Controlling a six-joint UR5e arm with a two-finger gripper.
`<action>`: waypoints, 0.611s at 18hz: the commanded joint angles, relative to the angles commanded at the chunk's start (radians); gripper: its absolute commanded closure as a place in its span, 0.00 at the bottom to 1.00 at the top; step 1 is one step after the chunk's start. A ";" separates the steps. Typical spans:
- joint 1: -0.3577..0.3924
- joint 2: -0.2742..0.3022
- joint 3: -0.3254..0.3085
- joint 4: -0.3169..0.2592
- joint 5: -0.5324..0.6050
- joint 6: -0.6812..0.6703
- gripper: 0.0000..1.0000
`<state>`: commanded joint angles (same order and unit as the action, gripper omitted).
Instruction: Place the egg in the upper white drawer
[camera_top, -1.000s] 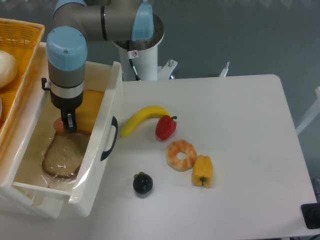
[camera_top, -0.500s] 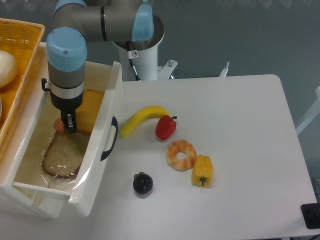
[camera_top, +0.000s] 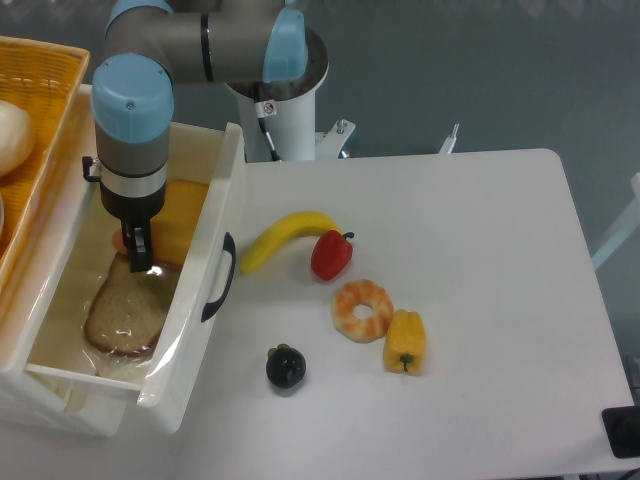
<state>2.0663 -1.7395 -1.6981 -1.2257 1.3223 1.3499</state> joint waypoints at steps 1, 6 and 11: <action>0.000 0.000 0.002 0.000 0.000 0.000 0.08; 0.000 0.003 0.006 0.003 -0.002 0.002 0.01; 0.003 0.009 0.012 0.006 -0.002 -0.005 0.00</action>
<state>2.0693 -1.7303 -1.6859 -1.2195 1.3208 1.3453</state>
